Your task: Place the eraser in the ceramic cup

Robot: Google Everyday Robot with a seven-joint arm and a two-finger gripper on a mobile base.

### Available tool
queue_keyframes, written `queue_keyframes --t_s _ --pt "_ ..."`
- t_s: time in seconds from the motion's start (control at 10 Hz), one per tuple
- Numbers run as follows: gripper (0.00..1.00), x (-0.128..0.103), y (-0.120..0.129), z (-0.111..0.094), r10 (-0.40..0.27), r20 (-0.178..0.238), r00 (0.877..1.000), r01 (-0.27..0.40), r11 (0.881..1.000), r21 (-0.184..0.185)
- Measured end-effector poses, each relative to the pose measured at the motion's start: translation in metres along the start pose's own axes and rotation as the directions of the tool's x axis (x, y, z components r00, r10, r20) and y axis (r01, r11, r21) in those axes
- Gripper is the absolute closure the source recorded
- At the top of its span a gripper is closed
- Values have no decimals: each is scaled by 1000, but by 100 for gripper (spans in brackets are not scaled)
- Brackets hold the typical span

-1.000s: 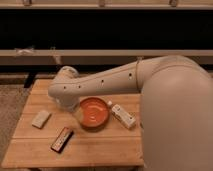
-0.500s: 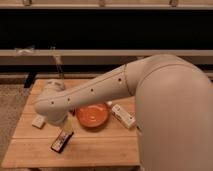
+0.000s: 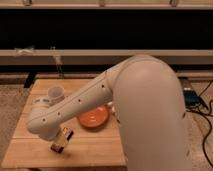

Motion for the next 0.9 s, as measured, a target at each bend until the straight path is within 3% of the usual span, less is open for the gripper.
queue_keyframes --t_s 0.4,0.9 --pt "20 -3 13 28 40 14 999 -40 999 -36" --pt "20 6 7 48 70 14 997 -70 997 -41"
